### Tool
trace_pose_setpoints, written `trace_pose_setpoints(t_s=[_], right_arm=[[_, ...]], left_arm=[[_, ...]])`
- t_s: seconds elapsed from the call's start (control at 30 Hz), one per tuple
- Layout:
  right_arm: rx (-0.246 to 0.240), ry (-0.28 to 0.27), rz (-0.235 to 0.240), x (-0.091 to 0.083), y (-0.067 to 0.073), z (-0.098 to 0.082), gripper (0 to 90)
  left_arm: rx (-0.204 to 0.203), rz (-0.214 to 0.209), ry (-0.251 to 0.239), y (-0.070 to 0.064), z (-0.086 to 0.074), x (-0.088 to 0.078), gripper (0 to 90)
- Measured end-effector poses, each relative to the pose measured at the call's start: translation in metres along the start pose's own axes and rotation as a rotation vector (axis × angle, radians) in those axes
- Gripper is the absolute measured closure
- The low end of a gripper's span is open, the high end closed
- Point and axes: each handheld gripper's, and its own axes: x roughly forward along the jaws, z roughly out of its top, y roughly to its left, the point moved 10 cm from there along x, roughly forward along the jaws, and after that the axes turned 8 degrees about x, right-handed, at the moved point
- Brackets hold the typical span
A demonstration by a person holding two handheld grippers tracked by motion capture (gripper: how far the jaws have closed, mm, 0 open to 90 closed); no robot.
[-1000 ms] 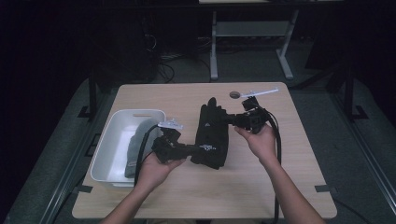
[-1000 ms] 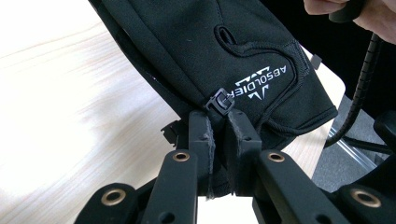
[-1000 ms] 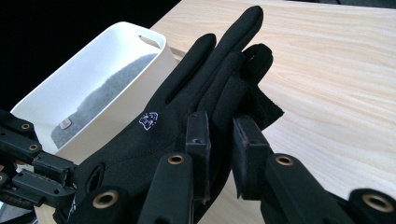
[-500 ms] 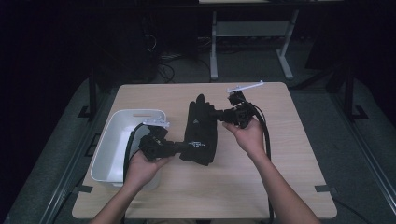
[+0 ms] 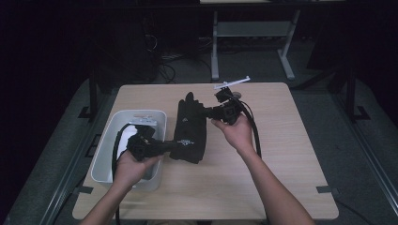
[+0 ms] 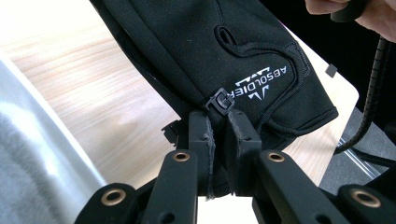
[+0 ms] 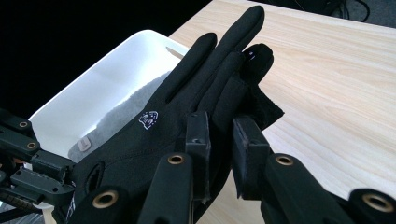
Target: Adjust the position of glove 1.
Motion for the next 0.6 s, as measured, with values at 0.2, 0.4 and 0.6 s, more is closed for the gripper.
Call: trace_pose_setpoints(t_s=[0.2,0.4,0.6], right_arm=[[-0.009,0.000,0.003,0.009,0.008,0.006,78.1],[-0.001,0.004,0.015,0.017,0.015,0.008,78.1],[-0.007,0.004,0.021,0.023,0.021,0.011,78.1]], left_arm=[[-0.006,0.011,0.000,0.007,-0.003,-0.007,82.3],[-0.014,0.021,0.000,0.013,-0.007,-0.013,82.3],[-0.021,0.029,-0.004,0.018,-0.009,-0.019,82.3]])
